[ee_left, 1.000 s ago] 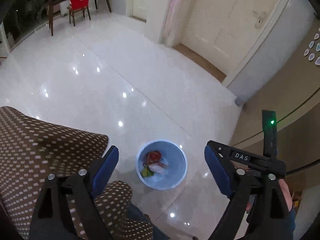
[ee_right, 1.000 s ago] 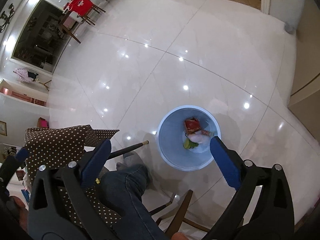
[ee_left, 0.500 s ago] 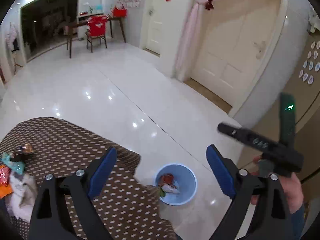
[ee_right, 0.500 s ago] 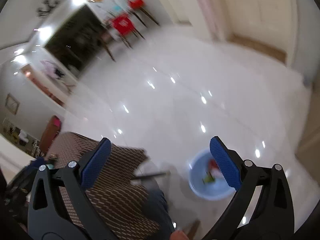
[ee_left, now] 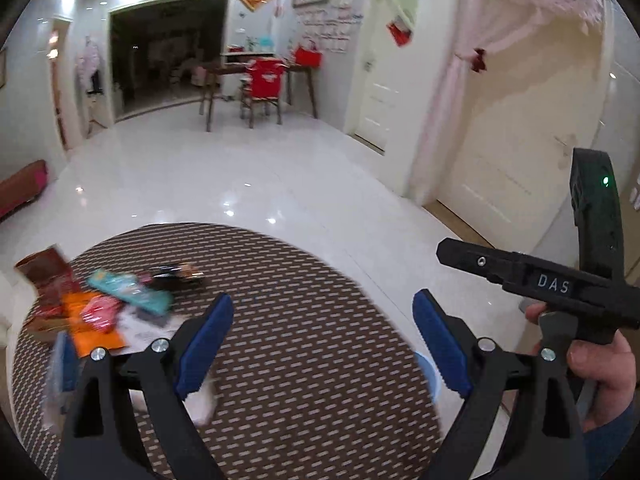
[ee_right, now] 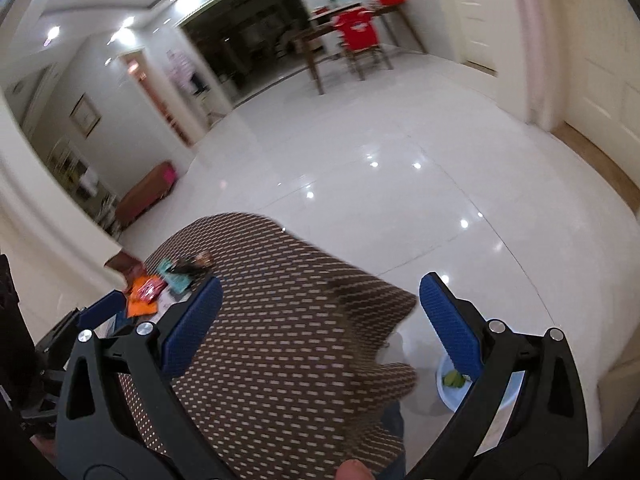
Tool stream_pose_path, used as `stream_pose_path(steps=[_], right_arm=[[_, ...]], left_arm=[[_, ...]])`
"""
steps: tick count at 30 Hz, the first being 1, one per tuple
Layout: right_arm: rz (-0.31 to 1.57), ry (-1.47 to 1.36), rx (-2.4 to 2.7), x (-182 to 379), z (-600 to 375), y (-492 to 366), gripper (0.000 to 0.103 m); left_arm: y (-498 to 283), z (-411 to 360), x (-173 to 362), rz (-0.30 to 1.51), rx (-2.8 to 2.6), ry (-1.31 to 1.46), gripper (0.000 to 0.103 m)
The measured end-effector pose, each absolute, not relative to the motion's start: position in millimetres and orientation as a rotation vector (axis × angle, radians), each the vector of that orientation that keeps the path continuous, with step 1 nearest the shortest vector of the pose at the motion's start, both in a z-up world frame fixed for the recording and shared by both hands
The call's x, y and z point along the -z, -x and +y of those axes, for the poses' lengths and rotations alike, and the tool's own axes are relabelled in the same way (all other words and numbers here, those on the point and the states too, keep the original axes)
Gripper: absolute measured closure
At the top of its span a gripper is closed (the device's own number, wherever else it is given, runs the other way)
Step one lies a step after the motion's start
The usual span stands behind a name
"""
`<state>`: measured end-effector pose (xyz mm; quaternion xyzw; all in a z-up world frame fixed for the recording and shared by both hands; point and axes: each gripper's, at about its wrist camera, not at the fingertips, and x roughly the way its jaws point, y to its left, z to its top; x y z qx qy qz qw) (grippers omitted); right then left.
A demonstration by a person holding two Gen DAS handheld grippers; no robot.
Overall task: Collect trash
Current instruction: 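Grasp the blue toothpaste box with the left tool while the right grasps a black wrapper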
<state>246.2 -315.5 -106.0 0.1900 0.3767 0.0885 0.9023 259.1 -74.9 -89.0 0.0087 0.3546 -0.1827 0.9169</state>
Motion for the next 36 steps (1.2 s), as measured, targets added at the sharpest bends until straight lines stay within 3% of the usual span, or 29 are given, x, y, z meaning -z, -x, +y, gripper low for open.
stream_pose_path(steps=[9, 18, 28, 30, 32, 33, 35, 36], right_arm=[[0.814, -0.297, -0.313, 100.6, -226.5, -268.0, 0.006], [0.907, -0.115, -0.420, 132.8, -135.0, -309.6, 0.006], [0.995, -0.013, -0.482, 172.1, -65.7, -380.6, 0.006], [1.014, -0.021, -0.491, 180.4, -56.7, -392.8, 0.007], [1.027, -0.018, -0.504, 186.6, -48.1, -399.7, 0.017], [1.035, -0.004, -0.502, 189.9, -43.6, -402.5, 0.027], [1.038, 0.020, -0.482, 195.3, -41.3, -405.8, 0.031], [1.032, 0.013, -0.483, 196.1, -42.3, -405.9, 0.033]], left_arm=[[-239.7, 14.9, 82.1, 0.692, 0.226, 0.031, 0.014], [-242.1, 111.7, 126.4, 0.777, 0.008, 0.077, 0.014], [-270.2, 144.4, 165.7, 0.874, -0.058, 0.064, 0.014], [-272.8, 144.5, 169.6, 0.884, -0.046, 0.061, 0.025], [-274.9, 143.7, 174.6, 0.909, -0.027, 0.062, 0.048], [-275.2, 143.1, 175.0, 0.905, -0.034, 0.049, 0.052], [-275.7, 142.3, 172.8, 0.899, -0.028, 0.043, 0.076], [-275.5, 143.2, 171.5, 0.899, -0.018, 0.058, 0.078]])
